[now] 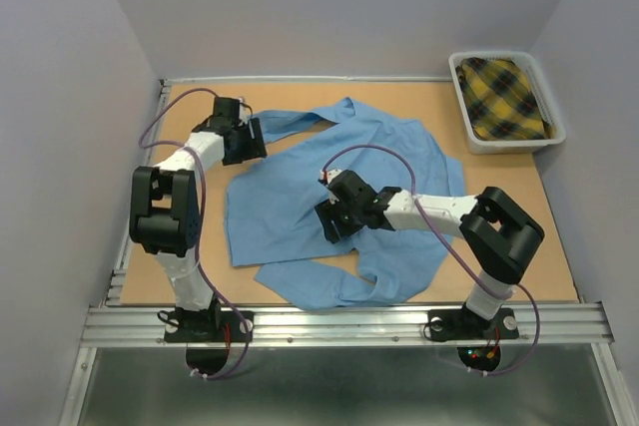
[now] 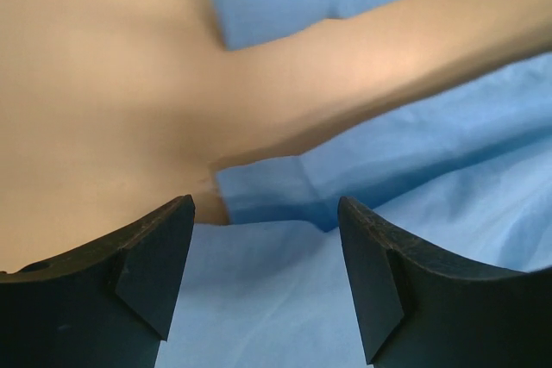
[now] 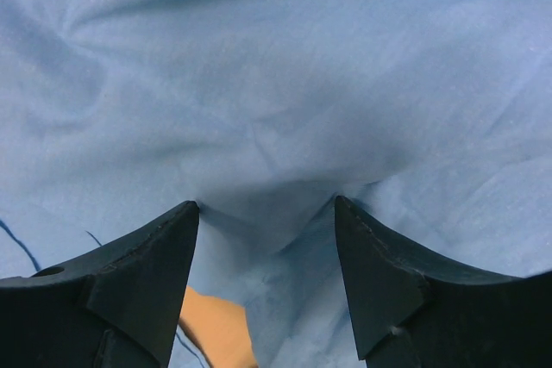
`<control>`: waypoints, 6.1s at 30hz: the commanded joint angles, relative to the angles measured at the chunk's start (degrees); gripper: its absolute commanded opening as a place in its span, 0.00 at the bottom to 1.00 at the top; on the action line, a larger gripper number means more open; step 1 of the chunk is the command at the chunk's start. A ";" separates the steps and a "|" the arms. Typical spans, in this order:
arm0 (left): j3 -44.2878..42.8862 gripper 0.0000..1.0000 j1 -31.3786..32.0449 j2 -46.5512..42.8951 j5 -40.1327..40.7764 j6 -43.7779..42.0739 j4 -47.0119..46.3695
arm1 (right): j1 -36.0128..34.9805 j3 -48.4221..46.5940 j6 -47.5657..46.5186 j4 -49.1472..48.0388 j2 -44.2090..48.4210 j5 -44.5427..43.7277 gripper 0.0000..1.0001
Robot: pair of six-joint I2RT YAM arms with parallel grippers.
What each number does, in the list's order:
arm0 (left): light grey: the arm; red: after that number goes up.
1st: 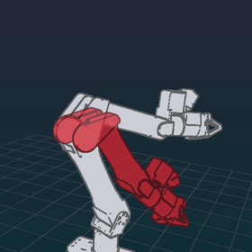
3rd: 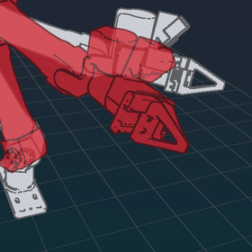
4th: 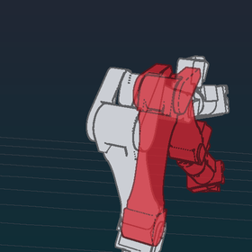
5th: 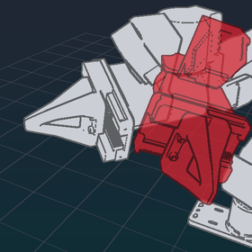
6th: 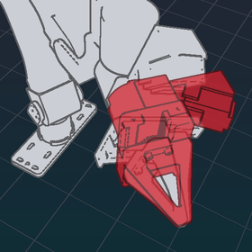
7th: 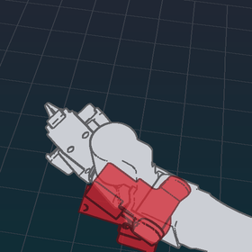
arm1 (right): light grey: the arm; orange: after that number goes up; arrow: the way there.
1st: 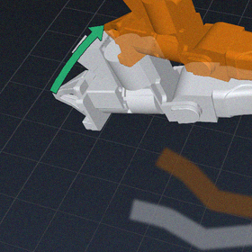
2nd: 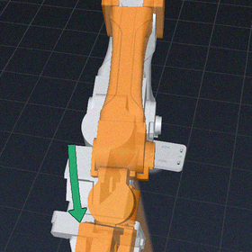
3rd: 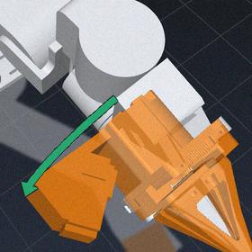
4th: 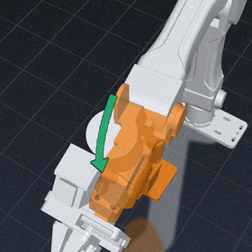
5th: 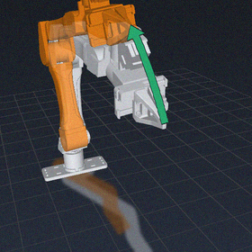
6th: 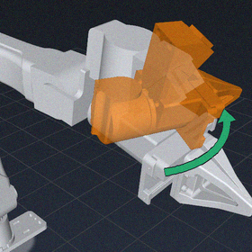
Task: Fold and stack the long sleeve shirts
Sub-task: Flatten the shirt out
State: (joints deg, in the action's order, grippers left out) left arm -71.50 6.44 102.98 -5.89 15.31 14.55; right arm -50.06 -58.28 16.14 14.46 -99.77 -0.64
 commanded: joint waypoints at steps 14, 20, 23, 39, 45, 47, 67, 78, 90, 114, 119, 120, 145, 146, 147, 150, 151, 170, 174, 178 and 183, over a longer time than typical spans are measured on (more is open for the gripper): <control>-19.19 0.76 9.64 15.32 2.73 -11.35 -0.22 | -0.30 9.24 1.26 1.27 2.73 -3.05 0.70; -18.32 0.75 12.02 16.46 -0.25 -14.60 -0.40 | -0.30 9.33 1.17 1.27 2.65 -2.70 0.70; -18.58 0.73 12.37 17.60 -0.52 -14.69 0.04 | -0.30 9.06 1.17 1.27 2.38 -2.52 0.70; -21.64 0.00 12.90 12.08 15.71 -19.08 -0.75 | -0.30 11.78 3.54 1.80 2.38 -0.50 0.69; -25.79 0.00 16.14 8.64 33.90 -29.09 -1.71 | -0.30 14.33 4.43 2.59 4.58 -1.02 0.68; -25.27 0.00 18.60 7.24 40.13 -31.73 -4.34 | -0.30 14.86 4.95 2.77 4.84 -1.64 0.68; -18.16 0.92 21.07 -4.62 40.47 -9.00 9.51 | 1.45 -0.05 0.92 10.93 12.32 -7.16 0.72; 15.05 0.89 20.37 -17.02 19.17 11.40 0.49 | 20.96 -9.04 0.91 13.14 7.05 -8.49 0.72; 12.45 0.89 10.88 -2.71 16.87 11.59 -2.86 | 33.01 -2.37 6.62 4.36 1.51 -6.12 0.72; 6.55 0.90 5.69 -15.26 11.35 10.53 -0.30 | 39.43 1.92 9.25 0.92 15.11 2.83 0.71; 21.74 0.89 7.27 -23.43 6.59 14.92 -6.45 | 39.34 10.72 13.65 0.57 23.03 7.23 0.71; 23.41 0.89 7.27 -23.61 6.68 15.45 -7.33 | 39.34 11.86 14.00 0.40 23.65 7.24 0.71; 37.14 0.88 2.62 -31.42 13.10 22.92 -6.03 | 43.38 28.14 19.28 -3.83 31.38 -1.73 0.69; 37.14 0.88 2.62 -31.96 13.36 22.83 -4.89 | 43.47 27.18 18.84 -3.21 31.91 -1.47 0.69; 37.14 0.88 2.62 -32.75 13.10 22.75 -4.53 | 43.47 26.56 17.97 -2.08 32.61 -0.68 0.69; 38.36 0.88 2.62 -36.79 11.00 23.44 -3.82 | 43.38 24.54 16.39 1.00 35.51 0.20 0.70; 38.89 0.88 2.62 -37.75 10.47 23.62 -4.08 | 43.38 24.36 16.03 1.53 36.13 1.51 0.70; 52.87 0.83 2.62 -48.38 3.78 36.01 -6.47 | 43.47 28.22 16.90 2.77 40.35 6.80 0.70; 52.35 0.82 2.70 -52.08 1.41 36.28 -3.74 | 43.47 28.05 16.91 2.86 39.74 7.59 0.70; 51.12 0.83 2.70 -55.16 -0.09 36.90 -1.89 | 43.47 27.43 16.64 2.77 39.48 8.20 0.70; 44.80 0.83 2.70 -52.36 8.60 32.16 1.36 | 43.38 25.68 14.98 2.94 36.93 9.26 0.70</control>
State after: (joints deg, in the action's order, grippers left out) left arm -21.12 9.26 48.75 -3.36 50.65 13.28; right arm -7.07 -30.74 32.84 17.58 -61.28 7.42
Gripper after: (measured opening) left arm 0.829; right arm 0.697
